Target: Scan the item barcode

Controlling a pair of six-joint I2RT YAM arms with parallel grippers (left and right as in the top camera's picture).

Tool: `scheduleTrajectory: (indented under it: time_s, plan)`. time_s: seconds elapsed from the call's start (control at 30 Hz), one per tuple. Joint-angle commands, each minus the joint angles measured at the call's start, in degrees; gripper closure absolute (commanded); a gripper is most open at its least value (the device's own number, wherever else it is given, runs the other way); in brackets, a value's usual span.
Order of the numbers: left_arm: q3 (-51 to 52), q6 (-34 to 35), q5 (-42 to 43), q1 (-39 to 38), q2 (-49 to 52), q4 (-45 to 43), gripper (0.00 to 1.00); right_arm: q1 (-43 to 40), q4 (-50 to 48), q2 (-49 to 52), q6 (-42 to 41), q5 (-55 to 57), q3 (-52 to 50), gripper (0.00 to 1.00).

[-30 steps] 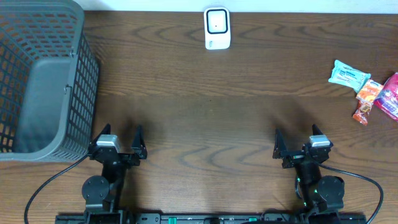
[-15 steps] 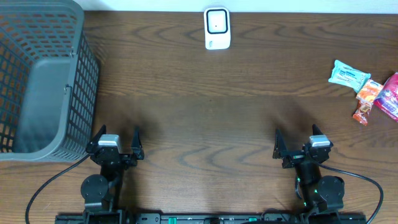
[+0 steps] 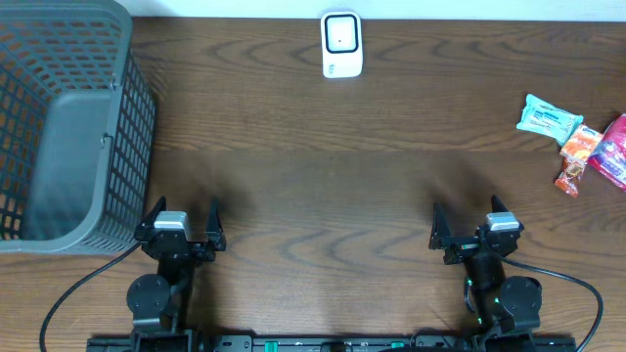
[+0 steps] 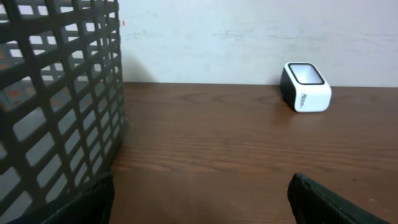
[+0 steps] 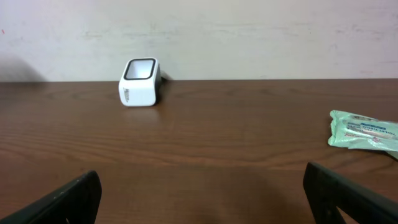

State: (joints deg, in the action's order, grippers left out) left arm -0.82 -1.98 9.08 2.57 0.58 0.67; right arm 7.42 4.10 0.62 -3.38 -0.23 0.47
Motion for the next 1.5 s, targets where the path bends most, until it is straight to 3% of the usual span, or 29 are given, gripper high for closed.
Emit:
scheduleTrajectory:
  time_s: [0.0, 1.47]
  plan:
    - [0.61, -1.01, -0.74, 0.44, -0.52, 2.82, 0.11, 0.07, 0.2, -0.35, 0.28, -0.09, -0.17, 0.01]
    - [0.59, 0.96, -0.52, 0.42, -0.35, 2.73, 0.11, 0.07, 0.2, -0.35, 0.28, -0.09, -0.17, 0.01]
